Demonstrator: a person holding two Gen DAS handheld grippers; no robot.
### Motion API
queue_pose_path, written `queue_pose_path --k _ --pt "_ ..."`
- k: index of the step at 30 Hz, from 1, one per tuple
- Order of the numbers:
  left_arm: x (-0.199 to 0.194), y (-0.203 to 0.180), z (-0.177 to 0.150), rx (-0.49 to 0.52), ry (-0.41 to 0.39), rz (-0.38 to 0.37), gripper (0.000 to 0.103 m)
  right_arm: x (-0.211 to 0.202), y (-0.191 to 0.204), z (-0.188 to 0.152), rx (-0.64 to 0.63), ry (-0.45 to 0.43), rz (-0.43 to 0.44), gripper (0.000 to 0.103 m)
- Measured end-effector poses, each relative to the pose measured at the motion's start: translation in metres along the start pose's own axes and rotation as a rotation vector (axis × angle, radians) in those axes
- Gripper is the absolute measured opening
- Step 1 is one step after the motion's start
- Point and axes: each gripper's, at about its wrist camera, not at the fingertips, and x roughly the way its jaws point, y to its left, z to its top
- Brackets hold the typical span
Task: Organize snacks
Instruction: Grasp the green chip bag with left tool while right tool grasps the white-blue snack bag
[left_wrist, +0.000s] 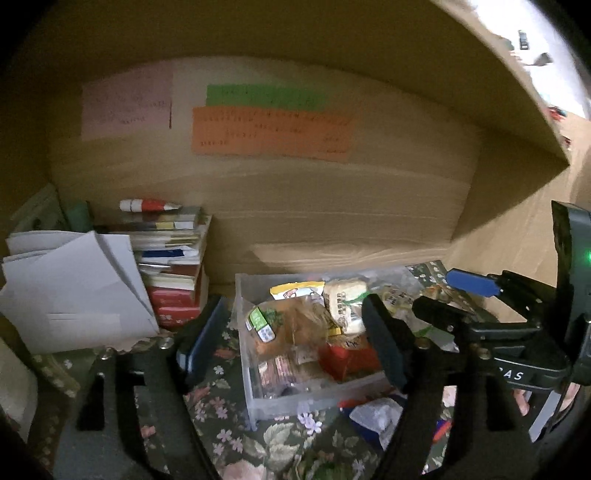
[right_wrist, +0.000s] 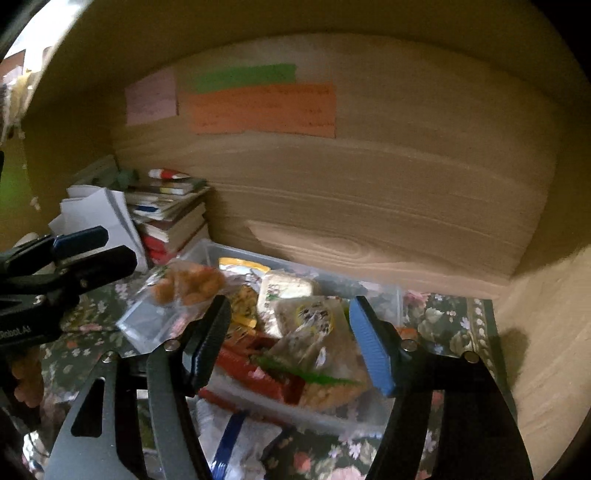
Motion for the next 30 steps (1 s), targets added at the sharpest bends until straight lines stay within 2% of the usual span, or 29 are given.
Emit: queue_pose_path --k 8,23,25,30 --pt "-0.021 -0.004 -0.028 0.029 0.013 -0.001 0.088 -0.022 0.01 -0.027 0.017 0.011 0.046 0.073" --pt "0.005 0.002 -0.109 0.009 0.229 -0.01 0.087 0.027 0.029 -0.09 0.054 0.26 0.131 0.073" --pt "0.01 0.001 -0.118 0.006 0.257 -0.024 0.085 0.03 0.027 -0.093 0.075 0.274 0.152 0.073" --pt "0.023 -0.003 -0.134 0.008 0.324 -0.055 0.07 0.035 0.028 -0.101 0.076 0.315 0.178 0.073"
